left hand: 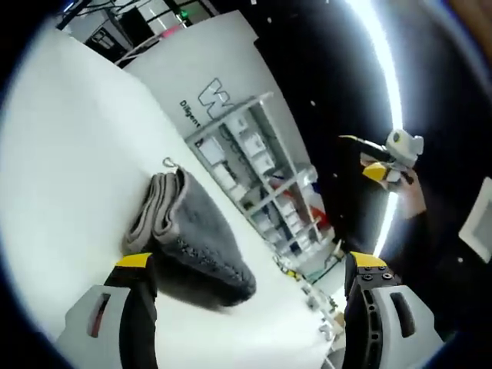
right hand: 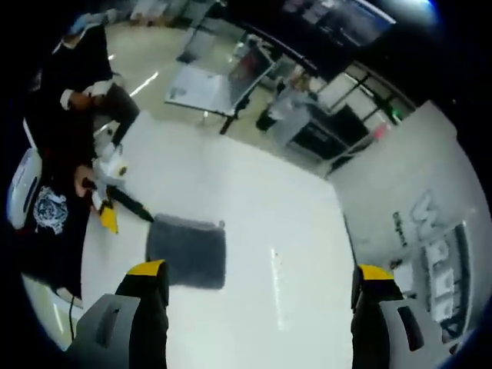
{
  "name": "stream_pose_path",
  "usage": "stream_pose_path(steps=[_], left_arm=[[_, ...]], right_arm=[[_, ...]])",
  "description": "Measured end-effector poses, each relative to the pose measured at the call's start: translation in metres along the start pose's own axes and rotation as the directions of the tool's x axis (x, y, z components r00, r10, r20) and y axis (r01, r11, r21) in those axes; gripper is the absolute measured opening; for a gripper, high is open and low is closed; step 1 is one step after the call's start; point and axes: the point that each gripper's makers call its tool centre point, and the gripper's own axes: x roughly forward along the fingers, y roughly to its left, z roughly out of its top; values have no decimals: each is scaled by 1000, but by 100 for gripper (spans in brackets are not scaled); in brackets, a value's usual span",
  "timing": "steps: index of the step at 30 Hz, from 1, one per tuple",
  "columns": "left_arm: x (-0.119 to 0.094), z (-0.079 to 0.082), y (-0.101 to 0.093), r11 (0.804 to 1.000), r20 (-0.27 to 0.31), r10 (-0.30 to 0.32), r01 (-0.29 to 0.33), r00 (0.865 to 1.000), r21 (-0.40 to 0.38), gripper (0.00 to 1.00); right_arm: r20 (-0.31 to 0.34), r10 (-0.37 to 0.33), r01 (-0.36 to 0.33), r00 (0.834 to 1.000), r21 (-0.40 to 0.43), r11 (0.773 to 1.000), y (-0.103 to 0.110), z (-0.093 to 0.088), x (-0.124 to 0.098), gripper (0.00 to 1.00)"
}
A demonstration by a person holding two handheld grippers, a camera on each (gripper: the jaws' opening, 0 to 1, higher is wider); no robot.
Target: Open the folded towel by lifting each exposed corner and separating the folded layers until the towel lies flat within the target outline without major curled edges
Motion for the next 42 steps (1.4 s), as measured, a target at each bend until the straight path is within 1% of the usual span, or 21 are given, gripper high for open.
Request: stream_pose_path(steps=[4,6,12,14,16,18,19,21,22,24,26,28,30,33,39,42], left_arm=[[5,3,-1,1000,1,8,-8,1000,-8,100],[7,4,-1,1000,-1,13,-13,1000,-10,100],[10,10,-4,1000,15,13,-13,1000,-18,100],[13,10,-1,1000,16,21,-21,1000,-5,99],[16,6,8,999,5,40,-40,999,-6,98],[15,7,8,999,12,39,-39,999,-9,96],[16,8,8,999,17,36,-36,999,-8,94],[16,12,8,1000,31,23,-23,999,-1,85],[16,12,12,999,33,40,-40,999,6,83],[18,11,15,999,26,43,-43,999,5,81],[18,12,20,998,34,58,-59,998,7,74],[18,12,26,997,32,78,-79,996,24,65],[19,11,31,995,28,93,-94,995,25,59],[19,13,35,993,26,109,-110,994,32,53],[20,14,41,991,25,132,-133,991,27,45],[19,14,44,989,29,146,-147,989,35,38]], right_arm=[[1,16,-16,1000,-5,1000,-2,6,15,99],[-1,29,-29,1000,-12,1000,0,7,24,99],[-14,57,-57,998,-32,998,8,2,47,99],[-15,60,-60,998,-32,998,9,0,53,99],[-19,62,-63,998,-33,997,11,-3,57,99],[-24,61,-62,998,-35,997,13,-7,62,99],[-22,64,-65,998,-37,997,13,-8,65,99],[-24,74,-75,997,-37,997,14,-10,69,99],[-26,78,-79,997,-38,996,15,-11,71,99],[-28,79,-80,996,-38,996,15,-12,73,99],[-26,83,-84,996,-38,996,15,-11,78,99],[-24,92,-93,995,-42,995,16,-8,83,99],[-22,99,-100,995,-46,994,18,-6,87,99],[-17,114,-115,993,-54,992,22,-2,96,99],[-25,129,-130,991,-61,990,27,-2,111,98],[-26,137,-138,990,-58,989,29,0,118,97]])
